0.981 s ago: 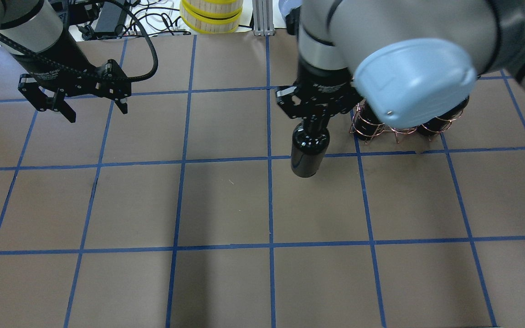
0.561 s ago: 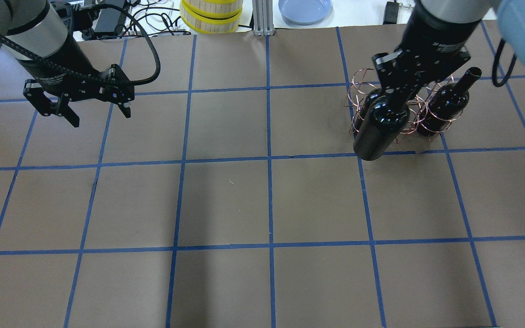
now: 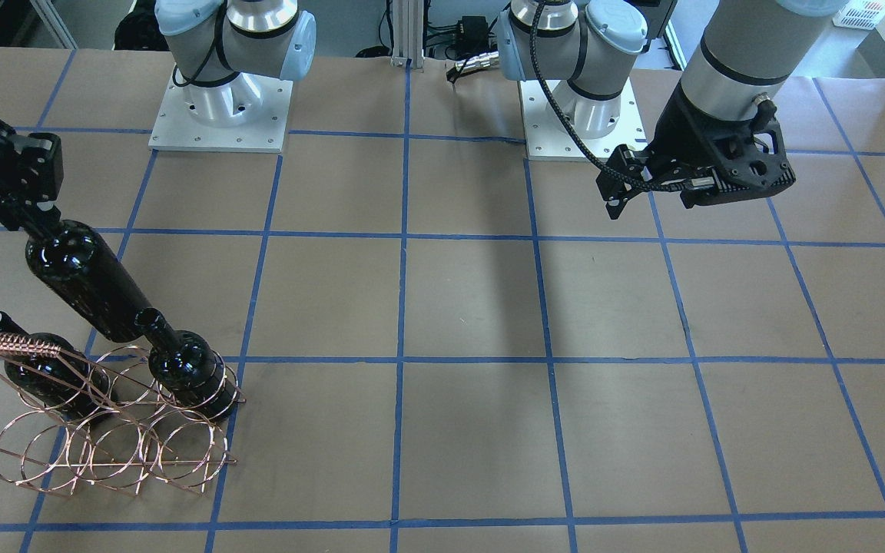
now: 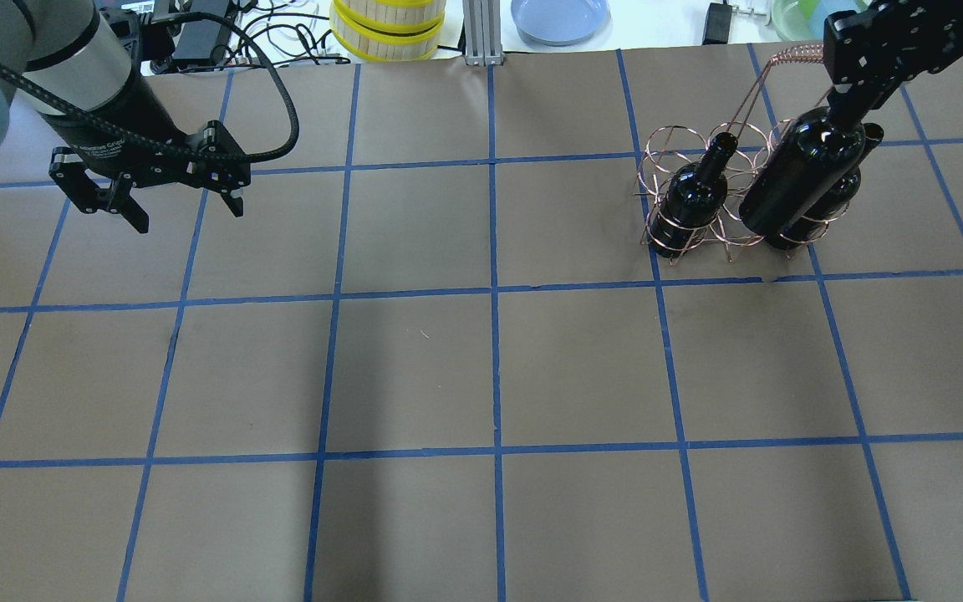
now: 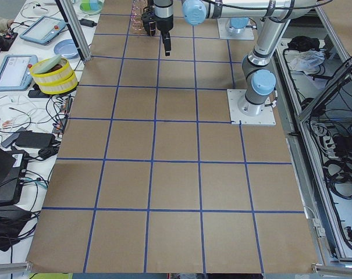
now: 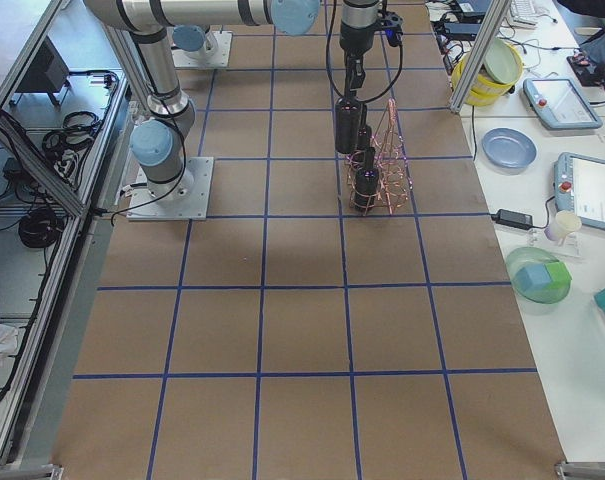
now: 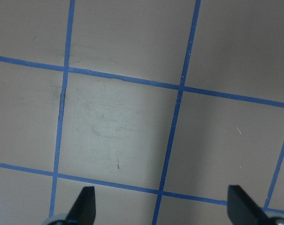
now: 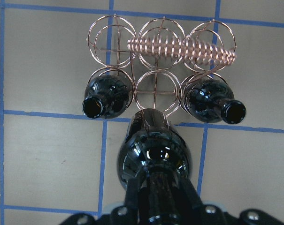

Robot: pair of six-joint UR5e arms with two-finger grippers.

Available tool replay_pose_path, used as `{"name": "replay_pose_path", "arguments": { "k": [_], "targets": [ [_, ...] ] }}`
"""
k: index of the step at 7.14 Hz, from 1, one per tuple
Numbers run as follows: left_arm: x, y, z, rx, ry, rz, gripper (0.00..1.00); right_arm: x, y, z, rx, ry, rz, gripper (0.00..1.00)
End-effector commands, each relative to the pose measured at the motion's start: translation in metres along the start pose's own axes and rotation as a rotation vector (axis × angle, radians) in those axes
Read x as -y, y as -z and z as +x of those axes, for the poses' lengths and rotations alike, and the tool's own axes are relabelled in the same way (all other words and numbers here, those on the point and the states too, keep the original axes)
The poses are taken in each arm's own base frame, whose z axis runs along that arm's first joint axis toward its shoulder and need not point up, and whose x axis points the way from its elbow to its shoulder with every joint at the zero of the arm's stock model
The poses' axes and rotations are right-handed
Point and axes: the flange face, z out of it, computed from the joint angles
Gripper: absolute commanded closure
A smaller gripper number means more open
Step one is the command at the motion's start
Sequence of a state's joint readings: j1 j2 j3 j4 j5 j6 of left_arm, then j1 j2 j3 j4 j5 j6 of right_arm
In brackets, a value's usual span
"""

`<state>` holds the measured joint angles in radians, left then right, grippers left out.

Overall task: Place wine into wine basket
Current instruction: 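Lift the bottle with the right gripper and carry it over the wire basket, then lower the bottle into the empty basket slot with the right gripper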

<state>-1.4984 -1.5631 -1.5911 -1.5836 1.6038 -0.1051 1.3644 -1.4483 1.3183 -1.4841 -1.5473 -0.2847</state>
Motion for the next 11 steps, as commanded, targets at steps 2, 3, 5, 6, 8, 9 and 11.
{"name": "replay_pose_path", "arguments": {
  "k": [2, 3, 5, 6, 8, 9, 11],
  "targets": [
    [0.0, 0.0, -0.001, 0.001, -0.001, 0.001, 0.0, 0.045, -0.017, 0.013, 0.0, 0.062, 0.05, 1.0],
    [0.0, 0.0, -0.001, 0.0, -0.002, 0.002, 0.0, 0.047, -0.027, 0.016, -0.026, 0.066, 0.02, 1.0],
    [0.001, -0.001, 0.0, -0.001, -0.004, 0.001, 0.0, 0.053, -0.039, 0.018, -0.03, 0.083, 0.007, 1.0],
    [0.001, -0.001, 0.0, -0.001, -0.004, 0.002, 0.0, 0.055, -0.042, 0.017, -0.029, 0.087, 0.003, 1.0],
    [0.001, -0.001, -0.001, 0.0, -0.001, 0.002, 0.0, 0.054, -0.047, 0.017, -0.022, 0.087, -0.013, 1.0],
    [0.001, 0.0, -0.001, 0.0, -0.001, 0.004, 0.0, 0.053, -0.051, 0.015, -0.015, 0.089, -0.02, 1.0],
    [0.0, 0.0, 0.0, 0.0, -0.002, 0.004, 0.0, 0.053, -0.057, 0.003, -0.008, 0.108, -0.021, 1.0]
  ]
}}
